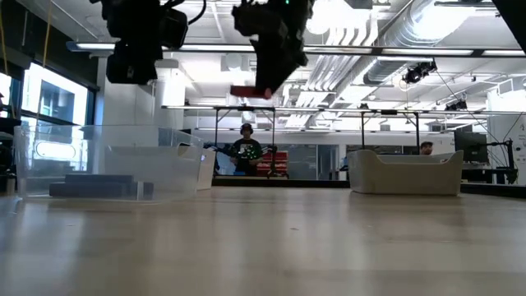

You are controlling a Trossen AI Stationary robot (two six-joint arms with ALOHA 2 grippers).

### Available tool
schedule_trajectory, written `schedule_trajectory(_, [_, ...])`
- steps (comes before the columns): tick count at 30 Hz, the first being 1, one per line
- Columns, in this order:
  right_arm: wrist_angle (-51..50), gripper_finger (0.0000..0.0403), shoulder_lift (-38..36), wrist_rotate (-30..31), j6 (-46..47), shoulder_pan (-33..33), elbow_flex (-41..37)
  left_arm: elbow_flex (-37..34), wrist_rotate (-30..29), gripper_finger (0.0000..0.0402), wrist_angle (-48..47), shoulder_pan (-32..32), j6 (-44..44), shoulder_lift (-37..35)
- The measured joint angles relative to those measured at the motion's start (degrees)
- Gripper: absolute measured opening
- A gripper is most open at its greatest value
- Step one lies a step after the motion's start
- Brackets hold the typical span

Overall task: Sort & place blocks by color
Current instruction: Put the red block into the white bin

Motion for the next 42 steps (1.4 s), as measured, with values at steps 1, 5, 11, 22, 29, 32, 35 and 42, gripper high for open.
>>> schedule_trajectory(1, [0.0,0.0115,0.0,0.0,-1.3,0.4,0.5,0.0,0.8,0.0138,0.7,0.0,-1.4,0.0])
schedule_trajectory(5, [0.0,0.0115,0.0,0.0,-6.8,2.2,2.2,0.0,2.5,0.0138,3.5,0.0,-6.1,0.0])
schedule_trajectory(11, [0.2,0.0115,-0.1,0.0,-13.5,5.0,2.7,0.0,4.5,0.0138,7.6,0.0,-11.2,0.0])
schedule_trajectory(22, [4.2,0.0115,-0.1,0.2,-21.8,9.2,2.7,0.0,4.4,0.0138,10.2,0.0,-16.8,0.0])
schedule_trajectory(29, [7.0,0.0115,-0.1,0.2,-24.5,10.7,2.7,0.0,4.5,0.0138,12.2,-0.1,-19.4,0.0])
schedule_trajectory(32, [7.7,0.0115,-0.1,0.2,-24.7,10.9,2.7,0.0,6.2,0.0138,13.8,-0.1,-20.2,0.0])
schedule_trajectory(35, [8.3,0.0115,-0.1,0.2,-24.7,10.8,2.7,0.0,7.5,0.0138,15.0,-0.1,-20.8,0.0])
schedule_trajectory(42, [10.1,0.0115,-0.1,0.2,-25.9,11.1,2.7,0.0,7.4,0.0138,15.0,-0.1,-21.3,0.0])
